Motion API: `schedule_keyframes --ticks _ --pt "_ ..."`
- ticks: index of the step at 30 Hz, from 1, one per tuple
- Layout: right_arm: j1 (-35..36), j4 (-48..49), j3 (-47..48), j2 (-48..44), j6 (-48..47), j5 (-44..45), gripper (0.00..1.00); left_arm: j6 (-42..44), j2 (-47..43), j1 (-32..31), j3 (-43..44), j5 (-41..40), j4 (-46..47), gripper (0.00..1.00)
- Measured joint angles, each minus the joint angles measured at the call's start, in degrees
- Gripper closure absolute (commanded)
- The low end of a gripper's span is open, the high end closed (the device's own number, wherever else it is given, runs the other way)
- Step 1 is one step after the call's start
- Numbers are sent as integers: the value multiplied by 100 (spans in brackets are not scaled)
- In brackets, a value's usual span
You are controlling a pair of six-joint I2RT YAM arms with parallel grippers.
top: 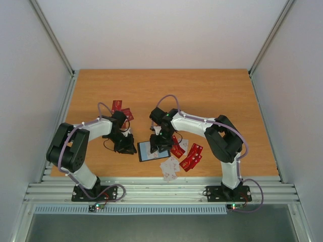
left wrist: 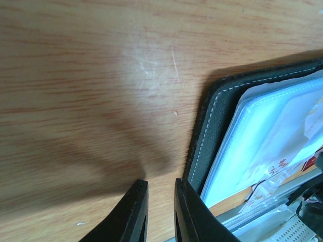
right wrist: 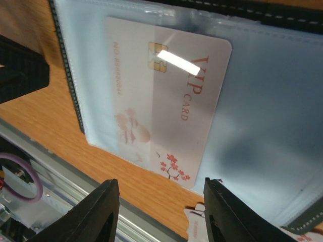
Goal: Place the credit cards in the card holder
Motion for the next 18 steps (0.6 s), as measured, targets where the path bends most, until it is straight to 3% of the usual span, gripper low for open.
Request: schedule_keyframes --ticks 18 --pt "92 9 334 444 247 96 51 44 4 -15 -35 87 83 83"
